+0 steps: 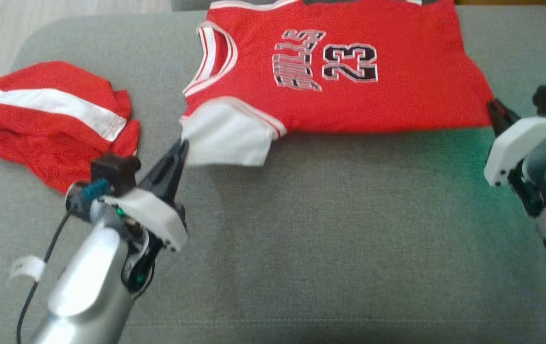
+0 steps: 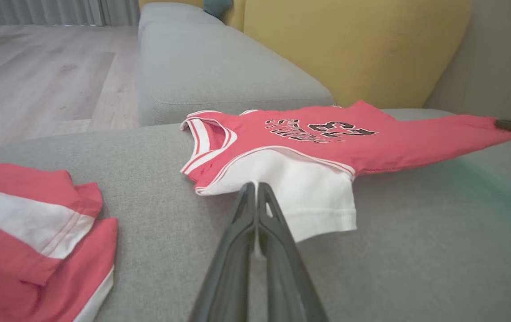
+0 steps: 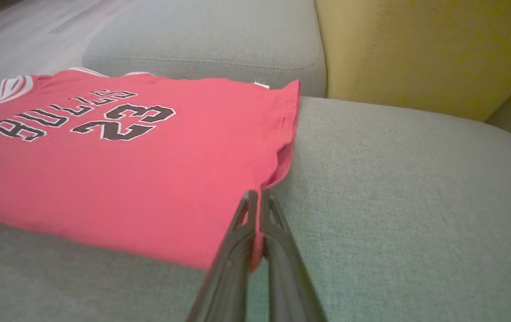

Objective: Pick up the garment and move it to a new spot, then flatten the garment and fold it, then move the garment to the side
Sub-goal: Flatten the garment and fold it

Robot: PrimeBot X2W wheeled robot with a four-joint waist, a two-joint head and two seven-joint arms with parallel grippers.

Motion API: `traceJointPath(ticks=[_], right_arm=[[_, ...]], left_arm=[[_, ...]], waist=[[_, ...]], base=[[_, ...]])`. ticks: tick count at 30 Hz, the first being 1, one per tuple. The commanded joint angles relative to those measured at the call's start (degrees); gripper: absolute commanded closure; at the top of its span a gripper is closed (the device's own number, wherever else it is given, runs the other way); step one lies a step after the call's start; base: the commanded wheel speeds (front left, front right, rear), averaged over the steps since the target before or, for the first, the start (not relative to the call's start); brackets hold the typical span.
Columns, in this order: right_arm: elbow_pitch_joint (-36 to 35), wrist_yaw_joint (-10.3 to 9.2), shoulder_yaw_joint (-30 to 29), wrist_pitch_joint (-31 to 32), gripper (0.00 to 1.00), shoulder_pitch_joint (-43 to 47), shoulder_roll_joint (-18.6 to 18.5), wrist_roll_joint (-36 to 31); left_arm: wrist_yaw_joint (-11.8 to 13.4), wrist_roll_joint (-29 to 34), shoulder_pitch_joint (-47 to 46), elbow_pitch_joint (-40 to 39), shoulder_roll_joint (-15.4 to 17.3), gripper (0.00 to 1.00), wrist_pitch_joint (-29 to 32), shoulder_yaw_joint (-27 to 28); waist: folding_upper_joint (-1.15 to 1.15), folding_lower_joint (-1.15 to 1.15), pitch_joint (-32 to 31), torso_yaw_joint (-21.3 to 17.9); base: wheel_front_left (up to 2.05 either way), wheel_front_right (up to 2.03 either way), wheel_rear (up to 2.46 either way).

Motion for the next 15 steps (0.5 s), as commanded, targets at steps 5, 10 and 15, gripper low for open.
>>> traceJointPath(ticks=[5,10,15], right_arm=[[-3.6,0.37,5.0,3.1,1.00,2.6,-4.6,1.2],[-6.1,0.37,9.5,7.5,1.00,5.8,-8.6,2.6],[-9.5,0.37,12.8,13.6,1.00,8.6,-11.5,6.1]], left_arm=[[-0.3,-2.7,2.6,-7.6,5.6,1.00,3.5,-2.2],[-0.3,-6.5,6.4,-14.4,10.2,1.00,8.0,-6.8],[-0.3,-9.9,9.5,-20.1,14.6,1.00,12.3,-10.1]], waist=[[0.00,0.01,-2.2,0.6],[0.00,0.01,-4.0,0.8],[0.00,0.01,-5.7,0.5]], base=[[0.00,0.00,0.00],[0.00,0.00,0.00],[0.00,0.00,0.00]])
